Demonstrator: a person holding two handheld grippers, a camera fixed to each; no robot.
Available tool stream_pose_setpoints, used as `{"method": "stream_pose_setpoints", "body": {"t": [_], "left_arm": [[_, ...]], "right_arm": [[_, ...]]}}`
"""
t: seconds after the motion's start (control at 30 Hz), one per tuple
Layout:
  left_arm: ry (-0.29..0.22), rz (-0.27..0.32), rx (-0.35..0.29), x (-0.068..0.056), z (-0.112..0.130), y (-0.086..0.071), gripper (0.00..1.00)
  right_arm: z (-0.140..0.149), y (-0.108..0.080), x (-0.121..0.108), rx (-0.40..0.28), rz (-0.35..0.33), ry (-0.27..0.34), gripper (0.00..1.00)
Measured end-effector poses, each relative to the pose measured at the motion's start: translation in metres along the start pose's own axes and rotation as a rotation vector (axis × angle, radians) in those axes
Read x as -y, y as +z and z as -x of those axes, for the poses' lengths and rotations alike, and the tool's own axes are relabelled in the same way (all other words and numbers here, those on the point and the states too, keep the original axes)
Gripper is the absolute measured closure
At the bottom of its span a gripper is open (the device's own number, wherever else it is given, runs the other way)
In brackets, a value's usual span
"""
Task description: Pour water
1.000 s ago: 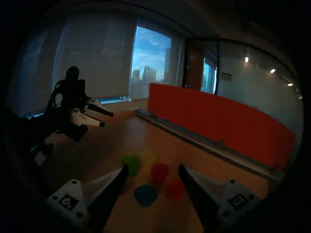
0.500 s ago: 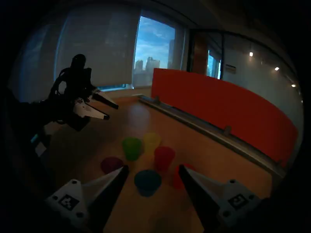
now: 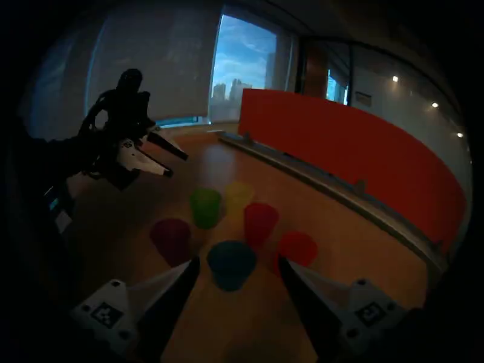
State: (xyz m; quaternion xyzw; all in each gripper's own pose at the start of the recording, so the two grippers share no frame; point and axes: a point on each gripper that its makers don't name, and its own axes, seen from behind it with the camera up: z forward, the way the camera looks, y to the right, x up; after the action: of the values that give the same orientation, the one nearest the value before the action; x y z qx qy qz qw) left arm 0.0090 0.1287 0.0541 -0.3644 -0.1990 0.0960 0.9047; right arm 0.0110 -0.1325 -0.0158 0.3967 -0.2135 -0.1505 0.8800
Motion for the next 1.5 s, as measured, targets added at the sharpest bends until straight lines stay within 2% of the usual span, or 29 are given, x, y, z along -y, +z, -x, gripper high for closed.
{"method": "stream_pose_setpoints", "body": {"t": [0.23, 0.4, 0.67, 0.87, 1.07, 1.5], "left_arm": [[0.006, 0.018, 0.04, 0.0, 0.016, 0.011, 0.01], [0.028, 0.043, 0.071, -0.007, 0.027, 0.021, 0.01], [0.039, 0.043, 0.111, -0.003, 0.041, 0.039, 0.01], [0.037, 0.064, 0.136, -0.006, 0.051, 0.053, 0.01], [0.044, 0.068, 0.151, -0.002, 0.055, 0.064, 0.01], [0.054, 0.101, 0.173, -0.008, 0.061, 0.085, 0.01]], "right_arm": [[0.014, 0.012, 0.0, 0.017, 0.0, -0.001, 0.0], [0.024, 0.023, 0.002, 0.03, -0.007, 0.0, 0.0], [0.04, 0.04, 0.005, 0.057, -0.02, 0.0, 0.01], [0.049, 0.053, 0.007, 0.073, -0.024, -0.003, 0.01], [0.056, 0.066, 0.007, 0.086, -0.029, 0.01, 0.02], [0.061, 0.09, 0.009, 0.099, -0.048, 0.022, 0.03]]}}
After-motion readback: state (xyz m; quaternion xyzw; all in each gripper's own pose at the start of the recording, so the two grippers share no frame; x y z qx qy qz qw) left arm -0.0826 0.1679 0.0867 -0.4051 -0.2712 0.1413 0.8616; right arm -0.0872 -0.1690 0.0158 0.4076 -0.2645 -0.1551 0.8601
